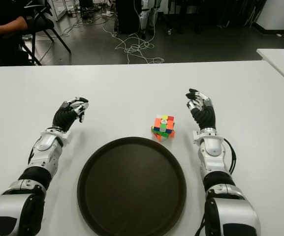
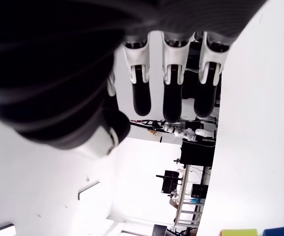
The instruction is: Pick up the Rubik's Cube and put it in the plate
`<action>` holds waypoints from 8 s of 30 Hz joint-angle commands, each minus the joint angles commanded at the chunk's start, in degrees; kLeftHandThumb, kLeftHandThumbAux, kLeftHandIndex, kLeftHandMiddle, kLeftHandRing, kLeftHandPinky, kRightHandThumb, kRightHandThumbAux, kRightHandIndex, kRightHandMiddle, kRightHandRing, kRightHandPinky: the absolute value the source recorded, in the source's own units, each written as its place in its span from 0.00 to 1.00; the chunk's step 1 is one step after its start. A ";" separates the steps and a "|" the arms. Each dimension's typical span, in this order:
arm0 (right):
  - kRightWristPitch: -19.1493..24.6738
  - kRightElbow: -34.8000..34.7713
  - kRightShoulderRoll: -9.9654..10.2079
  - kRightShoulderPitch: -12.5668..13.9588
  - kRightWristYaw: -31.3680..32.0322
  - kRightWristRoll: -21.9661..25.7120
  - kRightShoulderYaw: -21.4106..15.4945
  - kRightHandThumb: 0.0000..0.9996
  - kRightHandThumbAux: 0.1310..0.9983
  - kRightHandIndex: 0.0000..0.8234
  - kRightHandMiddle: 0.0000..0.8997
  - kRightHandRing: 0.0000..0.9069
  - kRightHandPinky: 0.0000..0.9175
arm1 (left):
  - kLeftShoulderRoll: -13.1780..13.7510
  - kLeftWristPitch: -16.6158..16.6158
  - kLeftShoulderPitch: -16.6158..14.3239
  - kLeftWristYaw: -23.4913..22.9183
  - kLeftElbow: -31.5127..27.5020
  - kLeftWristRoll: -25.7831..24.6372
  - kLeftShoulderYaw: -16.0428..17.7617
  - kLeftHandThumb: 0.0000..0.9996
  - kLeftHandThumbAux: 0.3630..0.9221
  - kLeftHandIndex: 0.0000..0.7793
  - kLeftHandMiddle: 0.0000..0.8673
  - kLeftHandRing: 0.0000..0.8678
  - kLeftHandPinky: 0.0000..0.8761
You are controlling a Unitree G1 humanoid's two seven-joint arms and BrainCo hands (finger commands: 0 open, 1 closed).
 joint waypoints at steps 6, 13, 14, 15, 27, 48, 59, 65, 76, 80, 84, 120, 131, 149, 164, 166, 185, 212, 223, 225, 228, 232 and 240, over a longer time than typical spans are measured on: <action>-0.02 0.18 -0.28 0.03 0.04 -0.39 0.27 0.70 0.69 0.50 0.20 0.20 0.22 | -0.12 0.01 -0.01 -0.06 0.04 -0.18 0.12 0.68 0.64 0.55 0.85 0.87 0.87; -0.55 0.33 -0.82 0.12 -0.32 -1.50 0.93 0.70 0.69 0.50 0.12 0.10 0.11 | -0.20 0.25 -0.08 0.00 0.02 -0.28 0.21 0.68 0.64 0.55 0.85 0.87 0.87; -0.80 0.20 -1.02 0.22 -0.72 -2.10 1.24 0.70 0.69 0.50 0.12 0.10 0.10 | -0.23 0.26 -0.10 0.01 0.04 -0.31 0.23 0.68 0.64 0.55 0.85 0.87 0.87; -0.97 0.13 -1.16 0.29 -1.01 -2.53 1.43 0.70 0.69 0.50 0.11 0.08 0.09 | -0.24 0.26 -0.11 0.03 0.07 -0.32 0.25 0.68 0.64 0.55 0.85 0.87 0.87; -2.56 -1.05 -1.55 1.08 -1.53 -4.58 2.66 0.70 0.69 0.50 0.03 0.00 0.00 | -0.34 0.01 -0.09 0.30 0.06 -0.16 0.20 0.68 0.64 0.55 0.85 0.87 0.88; -0.88 -4.21 -1.75 2.42 1.82 -4.61 3.29 0.69 0.69 0.50 0.00 0.00 0.00 | -0.29 -0.07 -0.01 0.04 0.22 -0.05 0.05 0.68 0.64 0.55 0.85 0.87 0.88; -0.68 -5.84 -2.13 3.20 2.02 -5.67 4.23 0.69 0.69 0.50 0.00 0.00 0.00 | -0.33 -0.10 0.10 -0.02 0.06 -0.03 -0.02 0.68 0.64 0.55 0.85 0.87 0.87; -4.95 -8.26 -2.88 4.72 -7.84 -14.50 7.79 0.69 0.69 0.50 0.00 0.00 0.00 | -0.24 -0.10 0.12 -0.01 -0.09 0.03 -0.07 0.68 0.64 0.55 0.85 0.87 0.87; -7.53 -7.85 -5.32 4.80 -24.38 -27.11 12.98 0.69 0.69 0.50 0.00 0.02 0.12 | -0.20 0.26 0.09 -0.18 -0.04 0.00 -0.16 0.68 0.64 0.55 0.85 0.87 0.87; -7.52 -7.36 -5.74 4.56 -26.41 -28.26 13.92 0.69 0.69 0.50 0.00 0.03 0.12 | -0.19 0.42 0.04 -0.15 -0.04 -0.07 -0.09 0.68 0.64 0.55 0.85 0.87 0.88; -7.67 -6.77 -5.92 4.39 -26.66 -28.00 14.49 0.69 0.69 0.50 0.00 0.03 0.12 | -0.11 0.53 0.08 -0.24 -0.09 0.03 -0.19 0.68 0.64 0.55 0.86 0.88 0.88; -11.46 -5.87 -6.45 3.69 -31.73 -29.85 17.32 0.68 0.70 0.49 0.00 0.01 0.09 | 0.17 0.23 0.15 -0.18 -0.02 0.22 -0.31 0.68 0.64 0.55 0.85 0.87 0.88; -13.57 -4.79 -7.95 2.83 -38.75 -34.68 19.57 0.13 0.74 0.05 0.00 0.00 0.00 | 0.11 0.45 0.20 0.03 -0.06 0.23 -0.36 0.68 0.64 0.55 0.86 0.88 0.88; -7.74 -10.28 -8.85 2.13 -45.14 -39.02 21.02 0.06 0.76 0.00 0.00 0.00 0.01 | 0.77 0.77 0.23 -1.55 0.30 0.23 -0.45 0.68 0.64 0.55 0.87 0.88 0.88; -7.49 -9.85 -8.72 -0.85 -45.18 -39.47 22.18 0.01 0.84 0.00 0.00 0.00 0.04 | 0.62 -0.25 0.29 -1.99 0.44 0.14 -0.42 0.68 0.64 0.56 0.87 0.88 0.88; -7.55 -9.73 -8.65 -1.19 -45.03 -39.44 22.44 0.00 0.85 0.00 0.00 0.00 0.04 | 0.59 -0.27 0.32 -1.95 0.40 0.14 -0.41 0.68 0.64 0.56 0.87 0.88 0.88; -6.36 -4.90 -8.93 -3.27 -22.05 -36.37 27.28 0.00 0.72 0.16 0.15 0.15 0.17 | 0.29 0.34 0.25 -1.62 0.26 -0.10 -0.32 0.68 0.64 0.56 0.87 0.88 0.88; 9.05 -13.62 -12.81 -2.66 -5.47 -41.69 34.06 0.00 0.64 0.18 0.16 0.15 0.09 | 0.34 0.49 0.36 -1.69 0.04 -0.15 -0.31 0.68 0.64 0.55 0.87 0.88 0.88; 11.72 -16.19 -13.52 -2.19 -3.37 -41.94 35.10 0.00 0.67 0.16 0.15 0.14 0.10 | 0.59 0.62 0.39 -1.76 0.15 0.19 -0.60 0.68 0.64 0.55 0.87 0.88 0.88; 12.27 -16.56 -13.56 -2.11 -3.12 -42.00 35.19 0.00 0.67 0.16 0.15 0.14 0.10 | 0.64 0.60 0.41 -1.76 0.13 0.26 -0.66 0.68 0.64 0.55 0.87 0.88 0.88; 13.53 -17.17 -13.63 -2.15 -2.30 -42.38 35.51 0.00 0.66 0.16 0.14 0.14 0.09 | 0.73 0.47 0.45 -1.84 0.08 0.38 -0.78 0.68 0.64 0.55 0.87 0.88 0.88; 14.05 -17.71 -13.70 -2.02 -1.99 -42.32 35.68 0.00 0.68 0.16 0.15 0.14 0.10 | 0.77 0.58 0.45 -1.96 0.11 0.27 -0.75 0.68 0.64 0.56 0.87 0.88 0.88; 14.21 -18.06 -13.85 -1.84 -2.38 -42.09 35.79 0.00 0.69 0.16 0.16 0.15 0.10 | 0.78 0.59 0.41 -1.94 0.22 0.21 -0.68 0.68 0.64 0.55 0.87 0.88 0.88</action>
